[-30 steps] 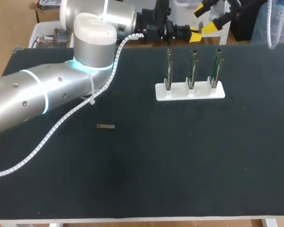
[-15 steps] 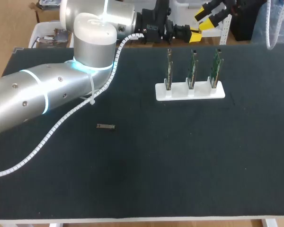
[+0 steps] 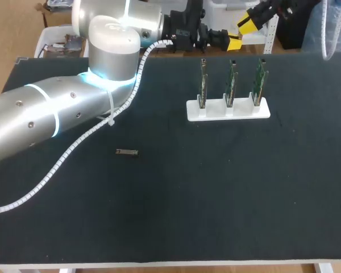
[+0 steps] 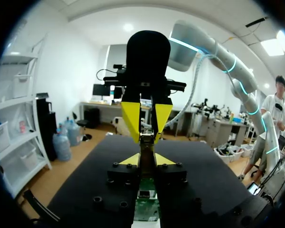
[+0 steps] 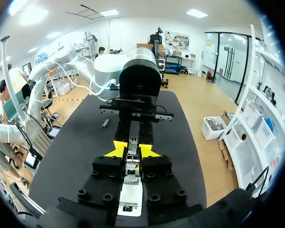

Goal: Pick up the optical module with the left hand, and insert it into the network port with the right hand.

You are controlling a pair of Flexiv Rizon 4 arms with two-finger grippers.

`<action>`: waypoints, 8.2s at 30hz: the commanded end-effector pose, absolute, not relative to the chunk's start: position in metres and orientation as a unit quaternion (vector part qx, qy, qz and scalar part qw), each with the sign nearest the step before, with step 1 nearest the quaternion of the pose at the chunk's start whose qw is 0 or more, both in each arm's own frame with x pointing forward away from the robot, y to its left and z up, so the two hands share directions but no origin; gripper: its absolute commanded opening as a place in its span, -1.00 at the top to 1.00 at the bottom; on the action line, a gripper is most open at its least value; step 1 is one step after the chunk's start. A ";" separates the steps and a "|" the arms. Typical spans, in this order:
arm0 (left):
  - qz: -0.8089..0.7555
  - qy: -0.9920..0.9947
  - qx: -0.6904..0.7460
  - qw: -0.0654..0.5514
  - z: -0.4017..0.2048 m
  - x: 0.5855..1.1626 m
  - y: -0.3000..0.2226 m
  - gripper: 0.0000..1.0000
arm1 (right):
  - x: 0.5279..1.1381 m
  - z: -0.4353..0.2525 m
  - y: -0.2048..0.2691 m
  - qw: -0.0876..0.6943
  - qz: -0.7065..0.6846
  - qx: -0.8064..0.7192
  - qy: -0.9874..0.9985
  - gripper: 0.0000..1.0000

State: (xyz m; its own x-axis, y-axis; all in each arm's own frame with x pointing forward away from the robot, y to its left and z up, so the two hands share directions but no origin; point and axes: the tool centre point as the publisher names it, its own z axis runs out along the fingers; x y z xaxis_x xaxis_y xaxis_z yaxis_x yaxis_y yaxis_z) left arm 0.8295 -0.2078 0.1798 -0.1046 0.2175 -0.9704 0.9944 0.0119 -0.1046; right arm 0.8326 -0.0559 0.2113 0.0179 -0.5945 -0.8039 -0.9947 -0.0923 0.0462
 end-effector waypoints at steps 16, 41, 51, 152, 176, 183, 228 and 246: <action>-0.469 0.578 0.527 0.411 0.181 0.830 -0.209 -1.00 | 0.842 0.213 -0.054 0.210 0.418 -0.685 0.559 1.00; -0.426 0.615 0.537 0.390 0.174 0.827 -0.195 -1.00 | 0.839 0.216 -0.057 0.213 0.417 -0.687 0.556 1.00; -0.353 0.664 0.556 0.353 0.169 0.821 -0.172 -1.00 | 0.837 0.216 -0.058 0.209 0.418 -0.691 0.552 1.00; -0.292 0.670 0.602 0.321 0.167 0.804 -0.151 -1.00 | 0.830 0.201 -0.051 0.180 0.412 -0.699 0.556 1.00; -0.292 0.670 0.602 0.321 0.167 0.804 -0.151 -1.00 | 0.829 0.194 -0.053 0.175 0.404 -0.699 0.564 1.00; -0.292 0.670 0.602 0.321 0.167 0.804 -0.151 -1.00 | 0.829 0.191 -0.051 0.173 0.406 -0.698 0.565 1.00; -0.292 0.670 0.602 0.321 0.167 0.804 -0.151 -1.00 | 0.841 0.183 -0.050 0.160 0.409 -0.698 0.566 1.00; -0.292 0.670 0.602 0.321 0.167 0.804 -0.151 -1.00 | 0.841 0.180 -0.050 0.158 0.412 -0.695 0.567 1.00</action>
